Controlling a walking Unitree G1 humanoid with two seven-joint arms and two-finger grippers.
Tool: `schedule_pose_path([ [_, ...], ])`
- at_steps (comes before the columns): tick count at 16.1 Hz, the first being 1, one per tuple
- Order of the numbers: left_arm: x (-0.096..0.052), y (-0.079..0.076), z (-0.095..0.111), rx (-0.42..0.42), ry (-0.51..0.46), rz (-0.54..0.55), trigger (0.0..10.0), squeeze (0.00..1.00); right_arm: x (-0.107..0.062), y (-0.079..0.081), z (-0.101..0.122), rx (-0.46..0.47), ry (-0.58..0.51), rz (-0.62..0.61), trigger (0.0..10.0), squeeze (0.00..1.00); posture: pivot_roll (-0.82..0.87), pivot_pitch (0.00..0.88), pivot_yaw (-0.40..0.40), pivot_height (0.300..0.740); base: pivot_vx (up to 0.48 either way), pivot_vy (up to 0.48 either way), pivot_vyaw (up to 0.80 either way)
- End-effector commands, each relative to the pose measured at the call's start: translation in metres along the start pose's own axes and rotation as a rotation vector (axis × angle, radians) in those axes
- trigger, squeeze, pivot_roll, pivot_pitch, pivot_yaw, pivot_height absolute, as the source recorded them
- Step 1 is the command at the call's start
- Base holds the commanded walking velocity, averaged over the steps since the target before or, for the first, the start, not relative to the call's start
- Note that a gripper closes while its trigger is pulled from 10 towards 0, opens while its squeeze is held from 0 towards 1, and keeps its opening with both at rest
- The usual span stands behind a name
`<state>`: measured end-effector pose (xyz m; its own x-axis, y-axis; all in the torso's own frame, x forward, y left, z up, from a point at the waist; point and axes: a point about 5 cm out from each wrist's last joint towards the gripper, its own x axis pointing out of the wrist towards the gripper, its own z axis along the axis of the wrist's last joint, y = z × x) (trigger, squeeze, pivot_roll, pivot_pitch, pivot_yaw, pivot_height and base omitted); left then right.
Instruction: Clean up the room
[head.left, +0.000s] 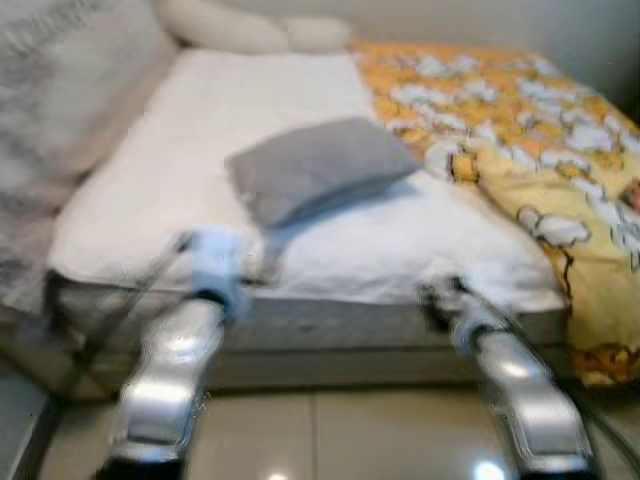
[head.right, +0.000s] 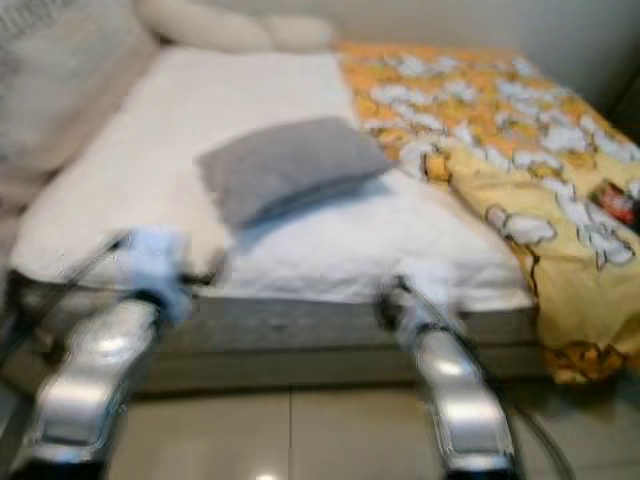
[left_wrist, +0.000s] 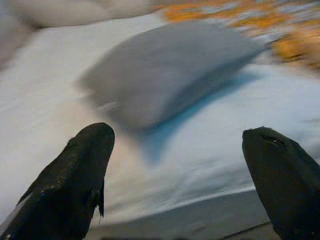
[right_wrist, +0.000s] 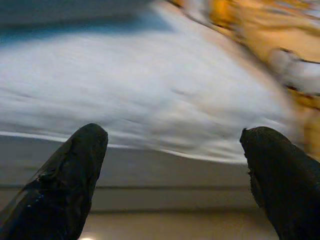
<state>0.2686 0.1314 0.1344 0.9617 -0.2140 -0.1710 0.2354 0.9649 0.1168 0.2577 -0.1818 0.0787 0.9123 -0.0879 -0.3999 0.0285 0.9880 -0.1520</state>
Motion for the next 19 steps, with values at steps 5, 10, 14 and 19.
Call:
schedule_pose_path([
  [5, -0.001, 0.017, 0.000, 0.019, 0.003, 0.060, 10.0, 0.00, 0.003, 0.021, 0.029, -0.036, -0.158, 0.052, 10.0, 0.00, -0.06, 0.000, -0.038, 0.740, 0.313, 0.000, 0.00],
  [10, -0.002, 0.020, -0.001, 0.021, 0.005, 0.070, 10.0, 0.00, 0.000, 0.032, 0.029, -0.003, -0.181, 0.155, 10.0, 0.00, -0.06, 0.000, -0.036, 0.740, 0.318, 0.000, 0.00],
  [14, -0.002, 0.020, -0.001, 0.024, 0.005, 0.073, 10.0, 0.00, -0.002, 0.035, 0.023, 0.045, -0.141, 0.216, 10.0, 0.00, -0.06, 0.000, -0.035, 0.740, 0.317, 0.000, 0.00],
  [19, -0.003, 0.022, -0.002, 0.025, 0.006, 0.075, 10.0, 0.00, -0.004, 0.036, 0.020, 0.135, -0.116, 0.247, 10.0, 0.00, -0.06, 0.000, -0.036, 0.740, 0.321, 0.000, 0.00],
])
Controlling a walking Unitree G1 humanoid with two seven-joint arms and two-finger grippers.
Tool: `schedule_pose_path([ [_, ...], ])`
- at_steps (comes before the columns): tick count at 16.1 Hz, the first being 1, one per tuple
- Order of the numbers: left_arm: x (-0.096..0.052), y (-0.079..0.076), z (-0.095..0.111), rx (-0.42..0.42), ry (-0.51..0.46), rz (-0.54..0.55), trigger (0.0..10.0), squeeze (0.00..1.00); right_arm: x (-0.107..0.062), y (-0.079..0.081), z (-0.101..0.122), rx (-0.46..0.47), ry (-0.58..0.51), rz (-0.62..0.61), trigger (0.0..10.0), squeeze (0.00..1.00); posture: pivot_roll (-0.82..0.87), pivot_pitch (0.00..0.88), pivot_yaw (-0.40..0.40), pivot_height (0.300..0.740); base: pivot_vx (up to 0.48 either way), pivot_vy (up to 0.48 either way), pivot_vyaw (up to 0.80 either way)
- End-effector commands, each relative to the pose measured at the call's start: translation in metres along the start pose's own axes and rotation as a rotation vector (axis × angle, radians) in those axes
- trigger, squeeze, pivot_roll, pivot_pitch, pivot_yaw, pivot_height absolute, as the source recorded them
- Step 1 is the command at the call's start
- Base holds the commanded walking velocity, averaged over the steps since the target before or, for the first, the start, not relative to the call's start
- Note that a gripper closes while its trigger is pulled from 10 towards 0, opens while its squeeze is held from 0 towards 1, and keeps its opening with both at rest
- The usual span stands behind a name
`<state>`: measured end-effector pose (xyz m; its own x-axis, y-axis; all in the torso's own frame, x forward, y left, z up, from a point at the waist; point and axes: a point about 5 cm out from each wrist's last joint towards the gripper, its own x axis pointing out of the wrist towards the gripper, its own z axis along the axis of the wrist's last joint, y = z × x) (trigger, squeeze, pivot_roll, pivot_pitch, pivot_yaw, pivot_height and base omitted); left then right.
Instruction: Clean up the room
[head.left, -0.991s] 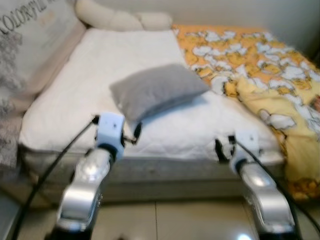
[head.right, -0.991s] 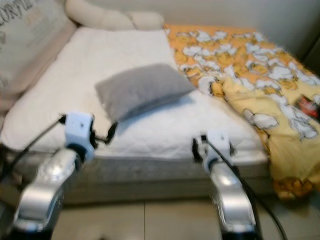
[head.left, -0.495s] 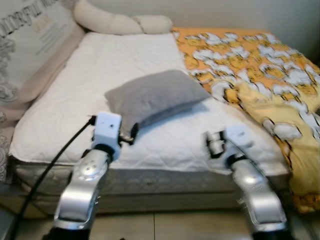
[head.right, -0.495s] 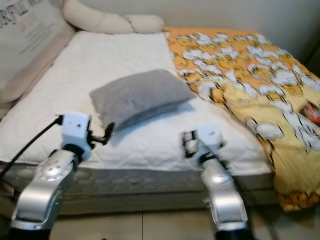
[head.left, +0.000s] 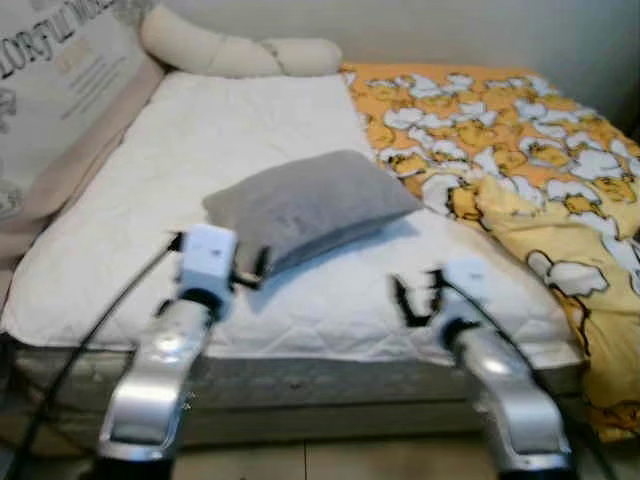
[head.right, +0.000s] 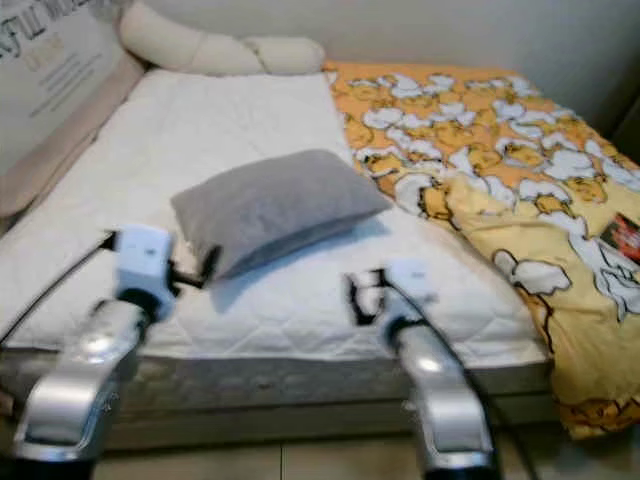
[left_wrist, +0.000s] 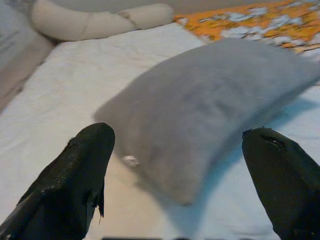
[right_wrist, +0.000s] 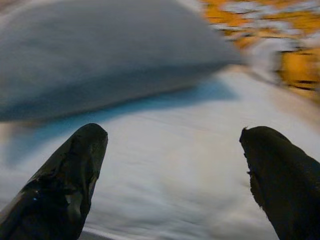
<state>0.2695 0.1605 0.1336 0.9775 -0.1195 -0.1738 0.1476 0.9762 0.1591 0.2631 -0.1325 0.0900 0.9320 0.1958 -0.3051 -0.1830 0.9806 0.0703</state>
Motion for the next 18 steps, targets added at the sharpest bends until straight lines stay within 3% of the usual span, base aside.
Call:
schedule_pose_path([
  [1, 0.0010, -0.0059, 0.0034, -0.002, -0.011, -0.019, 10.0, 0.00, -0.0029, -0.0113, 0.0028, 0.011, -0.005, -0.035, 10.0, 0.00, -0.06, 0.000, -0.035, 0.740, 0.322, 0.000, 0.00],
  [3, 0.0003, -0.0061, 0.0030, 0.000, -0.009, -0.023, 10.0, 0.00, -0.0034, -0.0147, 0.0037, -0.033, -0.002, -0.058, 10.0, 0.00, -0.06, 0.000, -0.034, 0.740, 0.317, 0.000, 0.00],
  [6, -0.0006, -0.0062, 0.0024, 0.002, -0.008, -0.029, 10.0, 0.00, -0.0039, -0.0098, 0.0041, 0.025, -0.011, -0.007, 10.0, 0.00, -0.06, 0.000, -0.035, 0.740, 0.311, 0.000, 0.00],
  [9, -0.0008, -0.0066, 0.0023, 0.004, -0.008, -0.031, 10.0, 0.00, -0.0040, -0.0108, 0.0048, -0.038, -0.020, -0.022, 10.0, 0.00, -0.06, 0.000, -0.034, 0.740, 0.306, 0.000, 0.00],
  [18, -0.0018, -0.0083, 0.0025, 0.012, -0.008, -0.044, 10.0, 0.00, -0.0040, -0.0109, 0.0019, -0.048, -0.013, -0.024, 10.0, 0.00, -0.05, 0.000, -0.033, 0.740, 0.307, 0.000, 0.00],
])
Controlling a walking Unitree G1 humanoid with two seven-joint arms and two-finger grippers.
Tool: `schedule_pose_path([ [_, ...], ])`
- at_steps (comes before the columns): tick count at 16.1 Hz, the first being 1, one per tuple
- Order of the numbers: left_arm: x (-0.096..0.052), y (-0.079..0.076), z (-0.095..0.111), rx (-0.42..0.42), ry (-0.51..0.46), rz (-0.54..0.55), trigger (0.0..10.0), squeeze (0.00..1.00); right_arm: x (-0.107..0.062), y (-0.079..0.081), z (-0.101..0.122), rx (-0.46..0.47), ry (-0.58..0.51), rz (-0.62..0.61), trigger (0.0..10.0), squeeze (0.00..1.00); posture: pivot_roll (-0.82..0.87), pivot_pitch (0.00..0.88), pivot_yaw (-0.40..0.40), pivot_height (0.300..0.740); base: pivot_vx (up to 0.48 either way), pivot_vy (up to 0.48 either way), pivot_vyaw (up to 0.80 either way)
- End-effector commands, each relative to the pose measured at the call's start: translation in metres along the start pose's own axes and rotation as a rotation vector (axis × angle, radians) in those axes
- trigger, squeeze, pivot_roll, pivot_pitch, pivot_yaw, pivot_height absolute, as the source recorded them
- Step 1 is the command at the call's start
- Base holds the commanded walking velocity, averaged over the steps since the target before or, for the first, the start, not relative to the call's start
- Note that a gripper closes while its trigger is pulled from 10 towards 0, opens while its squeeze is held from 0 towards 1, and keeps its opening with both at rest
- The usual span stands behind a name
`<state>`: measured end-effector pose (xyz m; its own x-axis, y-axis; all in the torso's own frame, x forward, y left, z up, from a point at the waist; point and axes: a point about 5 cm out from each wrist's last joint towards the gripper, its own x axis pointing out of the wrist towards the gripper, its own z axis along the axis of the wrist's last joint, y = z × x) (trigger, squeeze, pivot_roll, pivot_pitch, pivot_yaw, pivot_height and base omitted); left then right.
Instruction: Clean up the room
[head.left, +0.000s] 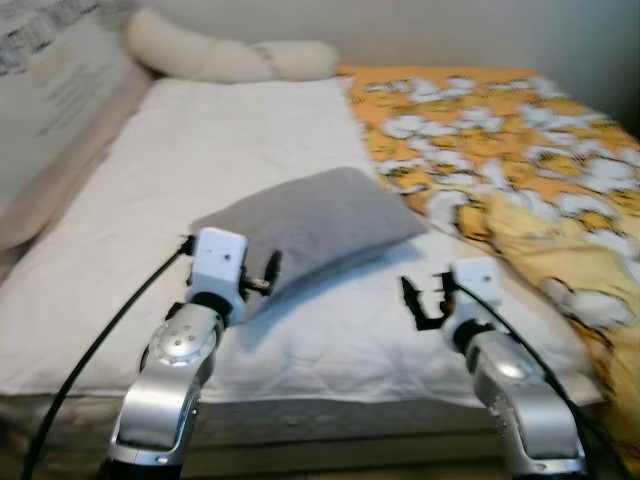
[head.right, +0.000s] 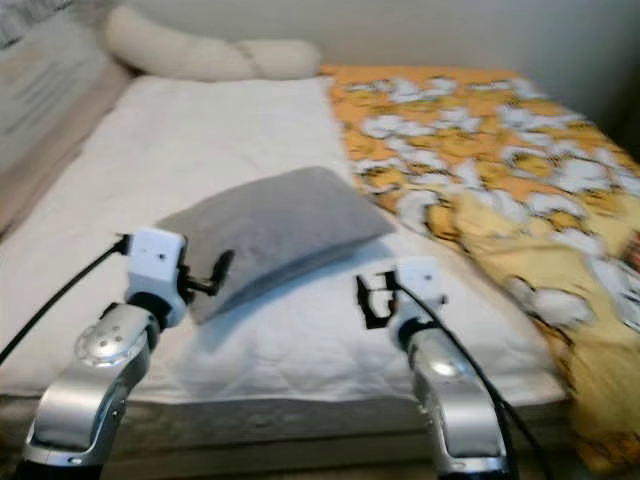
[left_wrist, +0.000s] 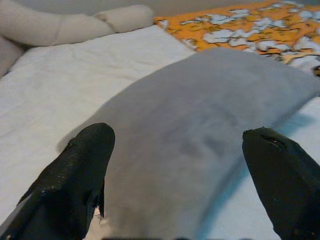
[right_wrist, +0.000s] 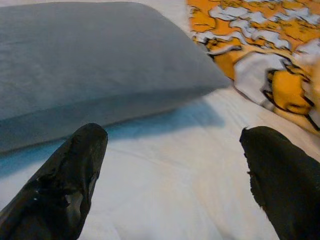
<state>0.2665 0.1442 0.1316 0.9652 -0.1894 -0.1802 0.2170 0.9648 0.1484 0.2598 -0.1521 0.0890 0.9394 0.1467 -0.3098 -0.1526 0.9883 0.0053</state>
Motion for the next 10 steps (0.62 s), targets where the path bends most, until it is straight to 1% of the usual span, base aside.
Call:
schedule_pose_path([
  [1, -0.0017, 0.0084, 0.0020, 0.011, -0.003, 0.027, 10.0, 0.00, 0.0022, 0.0079, 0.0041, 0.004, -0.017, 0.025, 10.0, 0.00, -0.05, 0.000, -0.033, 0.740, 0.307, 0.000, 0.00],
  [10, -0.0021, 0.0086, 0.0018, 0.005, -0.002, 0.022, 10.0, 0.00, 0.0020, 0.0084, 0.0037, 0.003, -0.016, 0.027, 10.0, 0.00, -0.05, 0.000, -0.033, 0.740, 0.309, 0.000, 0.00],
])
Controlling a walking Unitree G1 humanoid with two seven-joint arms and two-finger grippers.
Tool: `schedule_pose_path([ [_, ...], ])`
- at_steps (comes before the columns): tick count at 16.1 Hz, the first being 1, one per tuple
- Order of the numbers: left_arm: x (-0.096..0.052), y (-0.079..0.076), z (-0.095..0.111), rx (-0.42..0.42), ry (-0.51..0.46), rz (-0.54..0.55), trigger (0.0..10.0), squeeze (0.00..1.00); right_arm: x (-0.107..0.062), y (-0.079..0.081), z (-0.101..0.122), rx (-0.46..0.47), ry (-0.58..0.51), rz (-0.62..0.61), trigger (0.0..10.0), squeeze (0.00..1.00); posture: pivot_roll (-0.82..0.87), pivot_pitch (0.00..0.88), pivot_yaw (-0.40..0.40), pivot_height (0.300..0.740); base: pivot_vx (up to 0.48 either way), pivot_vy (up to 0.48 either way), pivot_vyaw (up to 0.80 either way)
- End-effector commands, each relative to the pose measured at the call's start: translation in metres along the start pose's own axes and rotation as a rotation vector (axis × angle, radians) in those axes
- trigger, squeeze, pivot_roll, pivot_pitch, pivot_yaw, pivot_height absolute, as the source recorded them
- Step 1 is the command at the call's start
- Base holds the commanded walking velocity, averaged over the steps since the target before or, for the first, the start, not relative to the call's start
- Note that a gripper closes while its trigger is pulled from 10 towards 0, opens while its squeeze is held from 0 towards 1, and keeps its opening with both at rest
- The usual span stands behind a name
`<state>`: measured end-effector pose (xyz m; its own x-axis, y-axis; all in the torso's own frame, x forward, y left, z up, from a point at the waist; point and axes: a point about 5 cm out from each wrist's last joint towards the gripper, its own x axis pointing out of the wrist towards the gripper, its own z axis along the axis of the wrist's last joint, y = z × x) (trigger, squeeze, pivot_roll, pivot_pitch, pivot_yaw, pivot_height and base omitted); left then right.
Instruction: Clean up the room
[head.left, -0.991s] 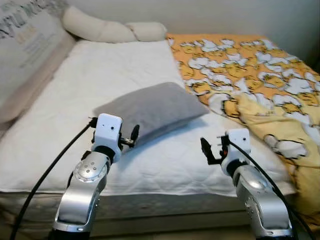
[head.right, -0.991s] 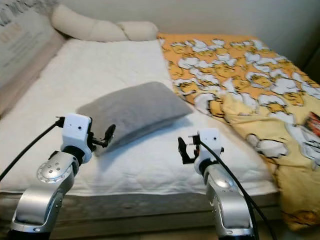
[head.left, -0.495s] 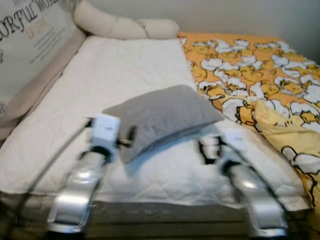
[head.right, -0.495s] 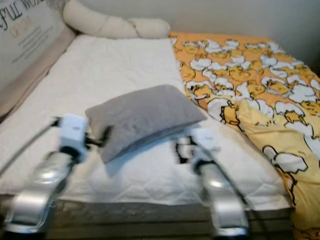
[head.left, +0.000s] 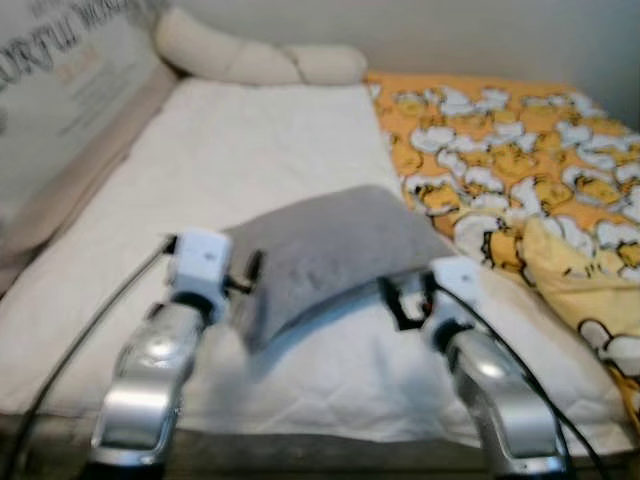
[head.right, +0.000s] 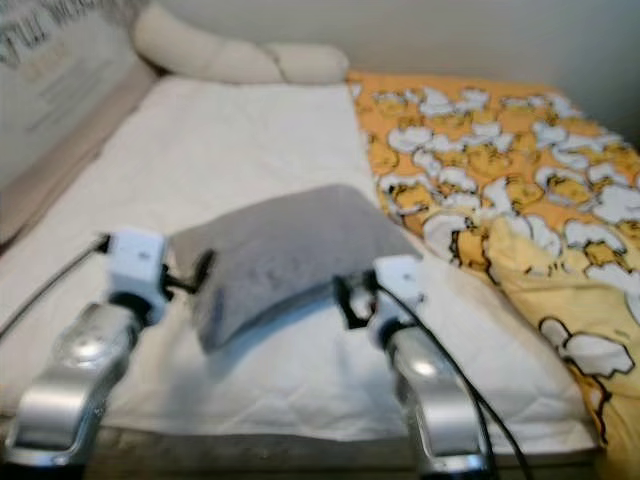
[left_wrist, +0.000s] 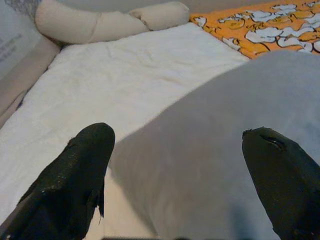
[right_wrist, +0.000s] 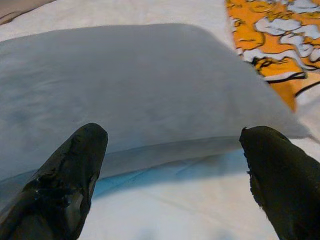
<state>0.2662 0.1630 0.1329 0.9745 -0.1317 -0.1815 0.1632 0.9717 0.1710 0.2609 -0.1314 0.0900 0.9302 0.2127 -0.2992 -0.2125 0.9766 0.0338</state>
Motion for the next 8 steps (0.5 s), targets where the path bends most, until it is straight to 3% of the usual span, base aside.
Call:
schedule_pose_path([
  [1, 0.0014, -0.0098, 0.0041, -0.007, -0.013, -0.036, 10.0, 0.00, -0.0026, -0.0117, 0.0017, -0.004, -0.007, -0.040, 10.0, 0.00, -0.05, 0.000, -0.033, 0.740, 0.307, 0.000, 0.00],
  [8, 0.0012, -0.0099, 0.0041, -0.007, -0.012, -0.040, 10.0, 0.00, -0.0023, -0.0112, 0.0016, -0.002, -0.008, -0.042, 10.0, 0.00, -0.05, 0.000, -0.033, 0.740, 0.307, 0.000, 0.00],
])
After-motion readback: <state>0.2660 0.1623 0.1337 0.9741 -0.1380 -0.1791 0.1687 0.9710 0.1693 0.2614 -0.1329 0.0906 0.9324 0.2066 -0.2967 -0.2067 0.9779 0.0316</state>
